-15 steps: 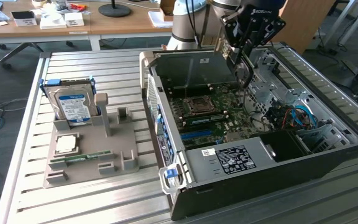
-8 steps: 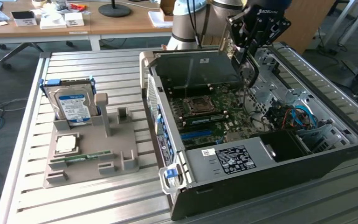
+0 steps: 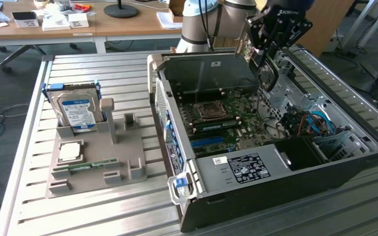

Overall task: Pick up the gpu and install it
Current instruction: 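Pick up the gpu and move the gpu toward the slot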

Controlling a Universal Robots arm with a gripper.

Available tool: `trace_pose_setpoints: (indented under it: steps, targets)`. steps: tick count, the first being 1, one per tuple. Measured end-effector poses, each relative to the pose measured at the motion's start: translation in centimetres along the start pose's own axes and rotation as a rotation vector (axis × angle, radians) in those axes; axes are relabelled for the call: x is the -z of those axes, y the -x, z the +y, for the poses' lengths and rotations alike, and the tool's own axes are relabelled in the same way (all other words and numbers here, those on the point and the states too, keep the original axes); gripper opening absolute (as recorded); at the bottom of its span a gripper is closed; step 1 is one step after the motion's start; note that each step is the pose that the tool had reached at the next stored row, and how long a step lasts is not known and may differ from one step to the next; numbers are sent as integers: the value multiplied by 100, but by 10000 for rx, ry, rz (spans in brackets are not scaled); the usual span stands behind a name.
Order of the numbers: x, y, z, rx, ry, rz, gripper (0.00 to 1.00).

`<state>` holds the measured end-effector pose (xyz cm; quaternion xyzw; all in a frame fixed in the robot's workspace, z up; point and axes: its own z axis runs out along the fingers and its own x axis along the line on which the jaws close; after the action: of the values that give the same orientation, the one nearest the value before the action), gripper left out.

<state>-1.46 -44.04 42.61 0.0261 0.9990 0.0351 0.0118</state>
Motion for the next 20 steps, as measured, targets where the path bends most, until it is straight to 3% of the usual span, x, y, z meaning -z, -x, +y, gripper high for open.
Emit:
trace_pose_setpoints:
  steps: [7,15,20]
  targets:
    - [-2,82,4,-1,0,0,27]
    - [-2,96,5,2,1,0,27]
    - [-5,188,10,1,1,0,27]
